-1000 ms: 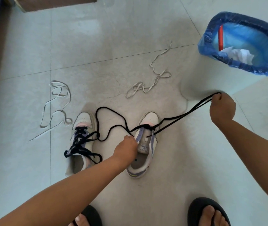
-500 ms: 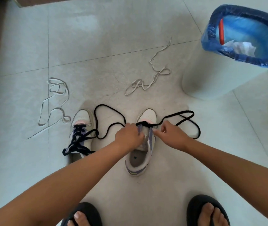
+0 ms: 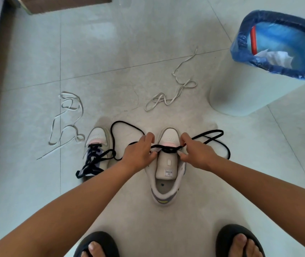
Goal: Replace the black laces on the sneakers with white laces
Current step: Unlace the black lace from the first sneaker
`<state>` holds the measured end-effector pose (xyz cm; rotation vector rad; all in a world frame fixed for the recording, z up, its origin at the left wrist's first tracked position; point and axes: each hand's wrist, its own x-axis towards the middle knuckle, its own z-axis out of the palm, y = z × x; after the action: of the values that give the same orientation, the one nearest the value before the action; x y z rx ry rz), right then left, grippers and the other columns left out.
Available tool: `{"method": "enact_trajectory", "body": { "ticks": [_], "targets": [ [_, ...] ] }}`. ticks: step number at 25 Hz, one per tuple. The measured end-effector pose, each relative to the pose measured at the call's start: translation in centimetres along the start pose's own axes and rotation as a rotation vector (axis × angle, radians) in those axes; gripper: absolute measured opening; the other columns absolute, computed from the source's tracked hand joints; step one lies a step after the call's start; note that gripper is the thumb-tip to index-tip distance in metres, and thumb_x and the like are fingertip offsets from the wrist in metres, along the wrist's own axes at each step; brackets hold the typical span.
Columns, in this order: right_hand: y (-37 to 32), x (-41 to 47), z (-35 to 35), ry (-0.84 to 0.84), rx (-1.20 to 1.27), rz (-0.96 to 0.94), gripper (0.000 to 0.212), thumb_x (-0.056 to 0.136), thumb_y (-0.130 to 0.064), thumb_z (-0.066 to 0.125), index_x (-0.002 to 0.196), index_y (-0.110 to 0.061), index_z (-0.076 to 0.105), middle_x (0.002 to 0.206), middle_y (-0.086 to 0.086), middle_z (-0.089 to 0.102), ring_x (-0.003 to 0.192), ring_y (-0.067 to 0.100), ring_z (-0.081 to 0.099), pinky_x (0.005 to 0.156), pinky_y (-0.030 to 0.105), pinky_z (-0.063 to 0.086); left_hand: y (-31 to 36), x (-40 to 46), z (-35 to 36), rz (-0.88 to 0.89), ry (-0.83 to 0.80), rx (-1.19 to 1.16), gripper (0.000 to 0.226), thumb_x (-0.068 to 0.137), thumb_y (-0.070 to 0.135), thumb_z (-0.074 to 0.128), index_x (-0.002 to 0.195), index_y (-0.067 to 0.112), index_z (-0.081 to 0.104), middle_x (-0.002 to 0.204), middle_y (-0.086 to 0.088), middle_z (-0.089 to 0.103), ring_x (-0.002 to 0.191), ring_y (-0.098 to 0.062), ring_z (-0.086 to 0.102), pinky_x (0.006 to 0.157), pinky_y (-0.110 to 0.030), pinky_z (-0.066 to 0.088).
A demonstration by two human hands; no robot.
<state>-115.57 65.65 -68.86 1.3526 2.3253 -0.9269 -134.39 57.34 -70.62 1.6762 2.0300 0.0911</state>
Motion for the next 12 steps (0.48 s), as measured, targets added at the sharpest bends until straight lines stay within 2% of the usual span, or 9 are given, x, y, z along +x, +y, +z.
{"method": "enact_trajectory", "body": {
  "ticks": [2,4,7,9,12],
  "targets": [
    [-0.1,-0.1,0.0,0.018,-0.039,-0.05,0.024,0.089,-0.031,0.053,0.105,-0.029,0.035,0.085,-0.006,0.052,0.064,0.016,0.049,0.052,0.029,0.031,0.2,0.0,0.1,0.084,0.002,0.057,0.027,0.091,0.029,0.05,0.116,0.021,0.045,0.109,0.0,0.047,0.081,-0.025,0.057,0.058,-0.029,0.037],
    [-0.4,0.1,0.1,0.018,-0.071,-0.078,0.022,0.089,-0.029,0.051,0.109,-0.028,0.04,0.104,-0.003,0.052,0.079,0.022,0.055,0.062,0.031,0.038,0.2,0.3,0.2,0.168,-0.01,0.092,0.031,0.092,0.023,0.048,0.123,0.026,0.05,0.107,-0.002,0.043,0.078,-0.021,0.049,0.057,-0.029,0.035],
    [-0.6,0.3,0.4,0.02,-0.065,-0.076,0.018,0.091,-0.026,0.049,0.108,-0.027,0.046,0.108,-0.001,0.051,0.088,0.024,0.056,0.067,0.031,0.039,0.2,0.8,0.5,0.24,-0.032,0.181,0.04,0.093,0.018,0.045,0.129,0.033,0.051,0.106,-0.006,0.041,0.08,-0.018,0.037,0.059,-0.03,0.03],
    [-0.6,0.1,0.7,0.045,-0.058,-0.088,0.02,0.093,-0.025,0.046,0.112,-0.029,0.049,0.108,-0.001,0.051,0.091,0.023,0.057,0.067,0.03,0.039,0.5,1.2,0.7,0.212,-0.06,0.156,0.038,0.092,0.016,0.045,0.124,0.032,0.055,0.104,-0.004,0.038,0.087,-0.02,0.039,0.063,-0.03,0.028],
    [-1.0,0.1,0.9,0.072,-0.099,-0.091,0.026,0.094,-0.022,0.043,0.116,-0.031,0.052,0.112,-0.001,0.051,0.098,0.023,0.057,0.068,0.03,0.037,1.3,1.7,0.6,0.2,-0.125,0.046,0.017,0.087,0.011,0.052,0.099,0.019,0.06,0.098,0.0,0.03,0.087,-0.019,0.034,0.066,-0.033,0.03]
  ]
}}
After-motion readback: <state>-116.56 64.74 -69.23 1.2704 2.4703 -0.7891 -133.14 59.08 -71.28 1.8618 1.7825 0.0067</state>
